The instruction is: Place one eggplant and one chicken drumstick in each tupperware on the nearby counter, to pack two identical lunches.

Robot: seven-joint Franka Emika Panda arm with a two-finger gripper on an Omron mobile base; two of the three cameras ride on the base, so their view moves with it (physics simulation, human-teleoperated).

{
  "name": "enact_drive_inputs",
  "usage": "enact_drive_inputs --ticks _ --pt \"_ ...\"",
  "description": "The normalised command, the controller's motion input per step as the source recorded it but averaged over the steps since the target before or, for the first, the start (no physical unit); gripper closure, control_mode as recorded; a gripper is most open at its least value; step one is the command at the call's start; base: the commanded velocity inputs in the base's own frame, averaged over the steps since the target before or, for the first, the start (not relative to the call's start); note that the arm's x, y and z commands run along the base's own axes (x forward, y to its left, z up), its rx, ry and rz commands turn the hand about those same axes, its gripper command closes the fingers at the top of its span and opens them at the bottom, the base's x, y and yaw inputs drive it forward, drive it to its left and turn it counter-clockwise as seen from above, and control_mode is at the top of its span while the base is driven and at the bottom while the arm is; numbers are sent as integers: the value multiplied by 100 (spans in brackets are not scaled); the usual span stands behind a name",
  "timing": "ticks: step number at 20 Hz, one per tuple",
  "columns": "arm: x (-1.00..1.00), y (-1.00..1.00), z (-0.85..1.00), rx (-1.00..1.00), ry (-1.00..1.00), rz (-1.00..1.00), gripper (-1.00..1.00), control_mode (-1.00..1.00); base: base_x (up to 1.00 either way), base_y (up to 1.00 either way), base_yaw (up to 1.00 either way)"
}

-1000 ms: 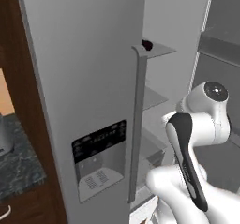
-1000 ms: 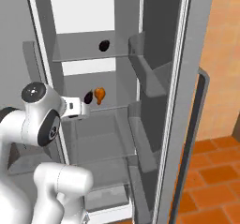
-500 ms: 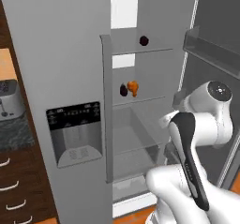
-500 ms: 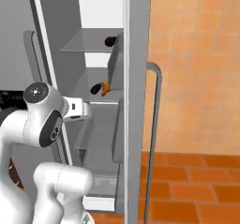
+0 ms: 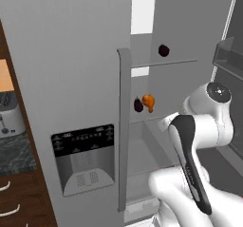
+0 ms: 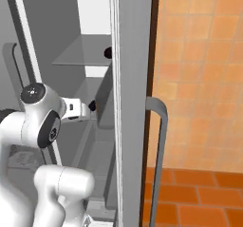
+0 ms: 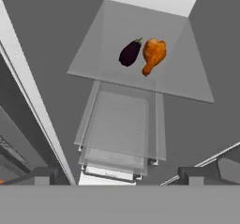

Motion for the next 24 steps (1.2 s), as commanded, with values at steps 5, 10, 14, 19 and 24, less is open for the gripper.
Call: enact_drive_inputs --ticks 5,10,14,19,24 --pt "100 0 -25 3 0 -1 -100 -100 0 0 0" --pt "97 -2 -40 9 0 -4 -100 -100 0 0 0" --pt "97 -18 -36 14 0 -12 -100 -100 0 0 0" --pt "94 -15 -42 0 12 -13 -100 -100 0 0 0" --pt "100 -8 -40 0 19 -1 -100 -100 0 0 0"
